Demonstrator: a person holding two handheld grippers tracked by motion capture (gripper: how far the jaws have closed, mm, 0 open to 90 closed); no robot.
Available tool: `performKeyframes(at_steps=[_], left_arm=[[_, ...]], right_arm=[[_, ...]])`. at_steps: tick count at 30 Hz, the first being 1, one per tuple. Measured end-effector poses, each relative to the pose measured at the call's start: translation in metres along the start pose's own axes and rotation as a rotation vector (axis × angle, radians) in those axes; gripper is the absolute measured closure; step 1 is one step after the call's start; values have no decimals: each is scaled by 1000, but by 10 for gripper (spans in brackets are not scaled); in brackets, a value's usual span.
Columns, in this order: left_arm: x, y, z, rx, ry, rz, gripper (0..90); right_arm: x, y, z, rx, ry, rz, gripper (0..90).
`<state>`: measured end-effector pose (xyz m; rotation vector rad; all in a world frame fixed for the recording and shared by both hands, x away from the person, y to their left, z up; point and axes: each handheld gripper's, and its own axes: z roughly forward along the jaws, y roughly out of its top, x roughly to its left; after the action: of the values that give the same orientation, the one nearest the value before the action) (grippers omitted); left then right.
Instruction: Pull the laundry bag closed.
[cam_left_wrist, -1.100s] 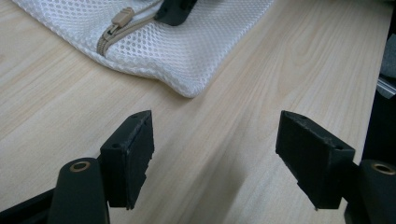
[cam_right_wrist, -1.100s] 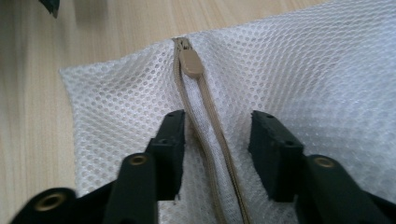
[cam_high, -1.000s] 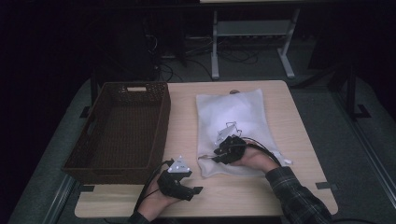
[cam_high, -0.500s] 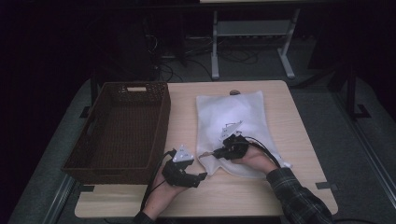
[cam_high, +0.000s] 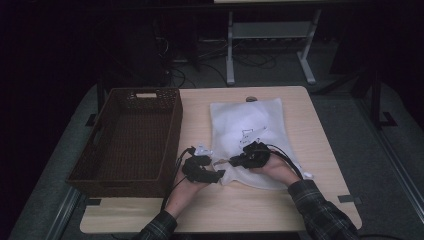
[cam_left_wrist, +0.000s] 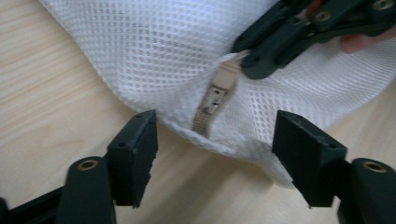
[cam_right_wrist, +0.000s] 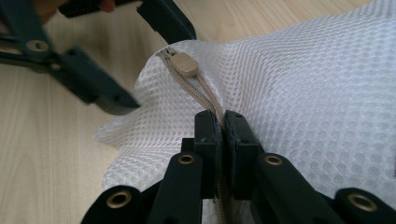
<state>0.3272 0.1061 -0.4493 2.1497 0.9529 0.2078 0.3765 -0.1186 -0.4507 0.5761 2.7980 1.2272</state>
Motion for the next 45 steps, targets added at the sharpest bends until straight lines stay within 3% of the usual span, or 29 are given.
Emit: performKeyframes(at_steps=[2, 5, 8, 12, 20, 25, 28, 32, 34, 36, 40, 45], left_arm=[[3, 1, 1, -5, -11, -8, 362], [5, 2, 3, -13, -2, 14, 459], [7, 3, 1, -24, -27, 38, 519], [9, 3, 1, -24, -44, 36, 609], [5, 3, 1, -13, -44, 68, 808], [4, 3, 1, -3, -42, 79, 826], [3, 2, 1, 14, -41, 91, 828], [1, 2, 1, 14, -39, 100, 828], [0, 1, 0, 9, -39, 108, 828], [0, 1, 0, 9, -39, 108, 828], [-1, -2, -1, 6, -40, 116, 828], [-3, -2, -1, 4, -30, 129, 828]], right_arm=[[0, 0, -2, -7, 2, 9, 840], [-1, 0, -6, -21, 5, 17, 840], [-1, -1, -7, -23, 8, 17, 840], [-1, -1, -6, -19, 12, 16, 840], [-2, -3, -6, -20, 12, 18, 838], [1, -2, -7, -12, -5, 20, 791], [11, 1, -22, -44, -31, 36, 736], [20, 2, -33, -70, -9, 59, 733], [29, -1, -30, -58, 15, 61, 726], [31, -2, -28, -42, 8, 58, 726], [27, 0, -14, -25, 15, 70, 723], [25, 1, -4, -29, 59, 84, 724]])
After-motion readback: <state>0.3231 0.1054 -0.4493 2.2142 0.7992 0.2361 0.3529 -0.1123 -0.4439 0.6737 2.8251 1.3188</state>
